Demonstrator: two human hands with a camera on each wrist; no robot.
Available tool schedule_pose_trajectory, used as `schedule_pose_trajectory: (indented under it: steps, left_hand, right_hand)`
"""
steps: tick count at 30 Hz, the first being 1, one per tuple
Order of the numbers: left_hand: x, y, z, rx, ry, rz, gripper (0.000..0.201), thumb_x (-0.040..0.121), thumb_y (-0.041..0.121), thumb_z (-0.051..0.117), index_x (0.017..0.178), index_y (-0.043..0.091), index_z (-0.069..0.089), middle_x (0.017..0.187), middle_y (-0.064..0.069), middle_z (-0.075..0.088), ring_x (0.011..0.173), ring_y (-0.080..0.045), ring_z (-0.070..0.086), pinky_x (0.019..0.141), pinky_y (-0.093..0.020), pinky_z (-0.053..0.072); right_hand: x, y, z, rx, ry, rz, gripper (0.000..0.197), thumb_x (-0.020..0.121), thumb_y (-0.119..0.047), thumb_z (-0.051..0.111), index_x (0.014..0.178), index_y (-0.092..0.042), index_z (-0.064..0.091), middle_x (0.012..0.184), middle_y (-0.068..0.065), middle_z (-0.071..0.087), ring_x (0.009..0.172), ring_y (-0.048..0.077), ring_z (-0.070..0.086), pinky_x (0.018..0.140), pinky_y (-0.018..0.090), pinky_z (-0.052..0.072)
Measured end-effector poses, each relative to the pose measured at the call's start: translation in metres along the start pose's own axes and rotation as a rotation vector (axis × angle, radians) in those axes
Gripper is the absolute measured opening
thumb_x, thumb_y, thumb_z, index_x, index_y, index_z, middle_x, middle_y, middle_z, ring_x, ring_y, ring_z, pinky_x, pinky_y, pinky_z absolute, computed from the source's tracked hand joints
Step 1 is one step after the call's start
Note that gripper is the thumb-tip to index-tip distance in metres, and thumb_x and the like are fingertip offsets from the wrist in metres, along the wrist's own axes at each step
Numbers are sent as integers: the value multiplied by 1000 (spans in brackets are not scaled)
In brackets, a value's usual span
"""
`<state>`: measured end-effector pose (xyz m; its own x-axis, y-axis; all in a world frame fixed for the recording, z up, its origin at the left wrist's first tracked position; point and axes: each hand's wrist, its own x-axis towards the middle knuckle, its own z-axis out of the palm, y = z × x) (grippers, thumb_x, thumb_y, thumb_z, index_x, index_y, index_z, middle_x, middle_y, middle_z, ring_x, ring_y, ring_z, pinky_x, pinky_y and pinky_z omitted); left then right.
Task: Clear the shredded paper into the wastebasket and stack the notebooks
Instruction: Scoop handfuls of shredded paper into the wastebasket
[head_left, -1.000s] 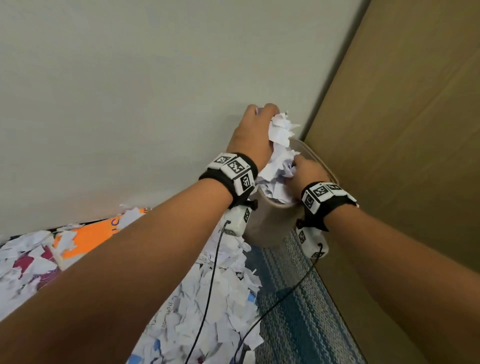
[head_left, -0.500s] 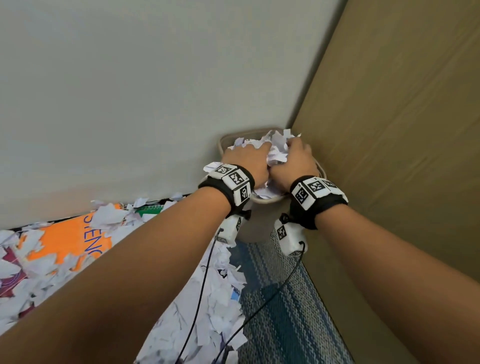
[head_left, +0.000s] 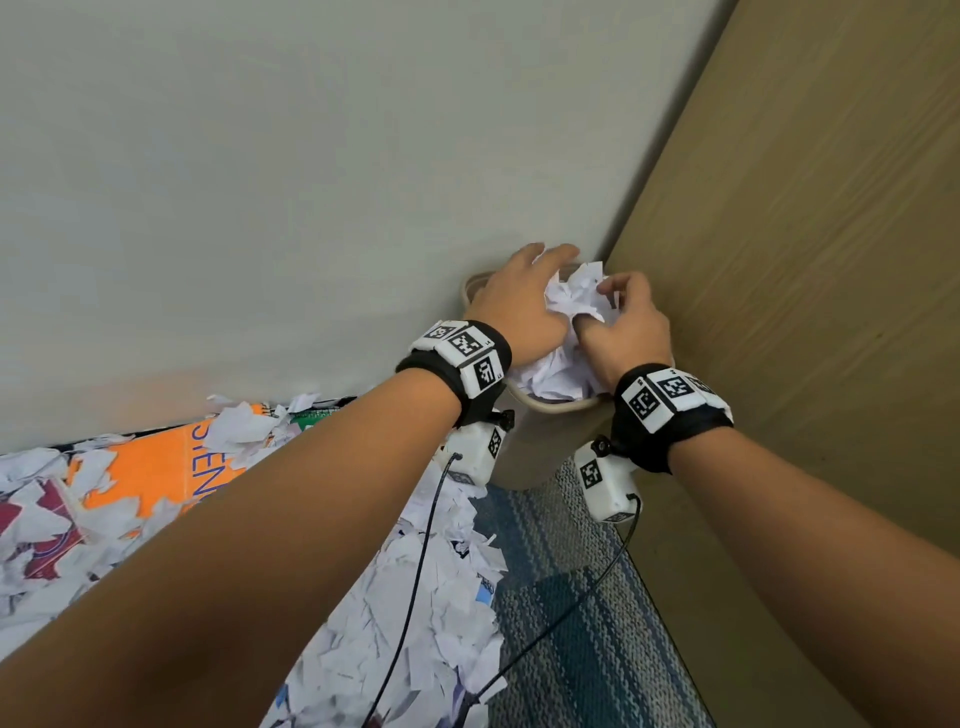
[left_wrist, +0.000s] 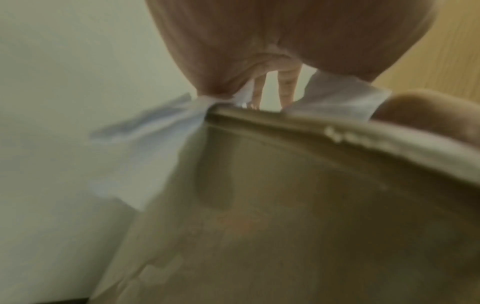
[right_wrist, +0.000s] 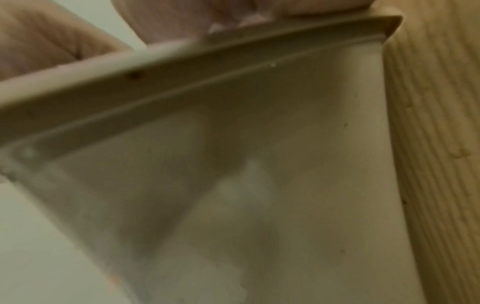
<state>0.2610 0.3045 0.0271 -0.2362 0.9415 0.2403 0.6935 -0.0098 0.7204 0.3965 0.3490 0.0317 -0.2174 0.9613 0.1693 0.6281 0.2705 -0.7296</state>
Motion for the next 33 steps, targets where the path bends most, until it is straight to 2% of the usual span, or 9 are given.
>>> schedule_pose_trajectory:
  steps: [3, 7, 10, 12, 15, 18, 22, 27, 33]
  left_hand:
    - [-7, 5, -14, -108, 28, 28, 69, 81, 12, 58, 145, 26, 36, 149, 2, 37, 134, -14, 36, 104, -18, 27]
    - [-14, 8, -23, -228, 40, 0, 57, 87, 4, 45, 140, 25, 45, 144, -1, 46, 128, -19, 46, 103, -21, 33]
    - [-15, 0, -24, -300, 124, -1, 46, 91, -1, 36, 123, 17, 63, 143, 2, 50, 130, -16, 46, 105, -13, 27]
    - [-16, -8, -27, -242, 165, 36, 41, 89, 1, 37, 108, 15, 71, 138, 2, 54, 128, -17, 48, 109, -20, 30]
    - [-21, -27, -32, -26, 189, 69, 32, 78, 15, 42, 92, 22, 71, 123, 4, 60, 117, -20, 50, 103, -41, 36]
    - [-30, -47, -35, 102, 225, 29, 20, 81, 16, 49, 92, 23, 65, 111, 2, 56, 110, -22, 48, 95, -37, 35]
    - [-42, -73, -44, 223, 254, -6, 14, 88, 14, 48, 96, 17, 60, 109, -4, 55, 105, -25, 49, 93, -39, 38]
    - [-65, -114, -64, 396, 156, -107, 15, 87, 18, 50, 97, 19, 61, 109, -5, 56, 104, -27, 51, 90, -41, 42]
    - [-117, -171, -89, 621, -129, -334, 23, 88, 21, 49, 108, 21, 60, 117, -6, 54, 111, -29, 50, 90, -40, 41]
  right_hand:
    - [-1, 0, -3, 37, 31, -25, 29, 74, -30, 55, 102, -28, 51, 105, -1, 62, 93, 24, 60, 79, 34, 48]
    - [-2, -4, -10, 73, 74, -12, 21, 78, -11, 51, 95, -21, 59, 94, 1, 64, 73, 20, 58, 66, 25, 48]
    - [-1, -6, -13, 36, 101, -14, 26, 65, -8, 42, 75, -19, 63, 107, -4, 70, 89, 23, 66, 81, 31, 55]
    - [1, -6, -15, 41, 118, -27, 28, 65, -2, 42, 73, -18, 63, 120, -5, 67, 109, 19, 62, 96, 32, 49]
    - [1, -8, -20, -11, 183, -83, 29, 69, 6, 44, 77, -14, 63, 112, 1, 62, 97, 20, 61, 83, 25, 46]
    - [-1, -10, -21, -79, 216, -148, 22, 78, 2, 49, 81, -14, 64, 103, 5, 50, 81, 21, 52, 76, 24, 42]
    - [-5, -28, -11, -83, 196, -276, 11, 83, -10, 54, 81, -14, 64, 93, 4, 54, 80, 19, 51, 75, 26, 40]
    - [-27, -68, 18, 3, 132, -547, 7, 75, -12, 55, 73, -14, 62, 80, 3, 56, 77, 21, 53, 74, 28, 40]
    - [-72, -86, 77, -42, -160, -635, 6, 76, -12, 57, 78, -14, 62, 81, 2, 54, 76, 19, 52, 70, 30, 44]
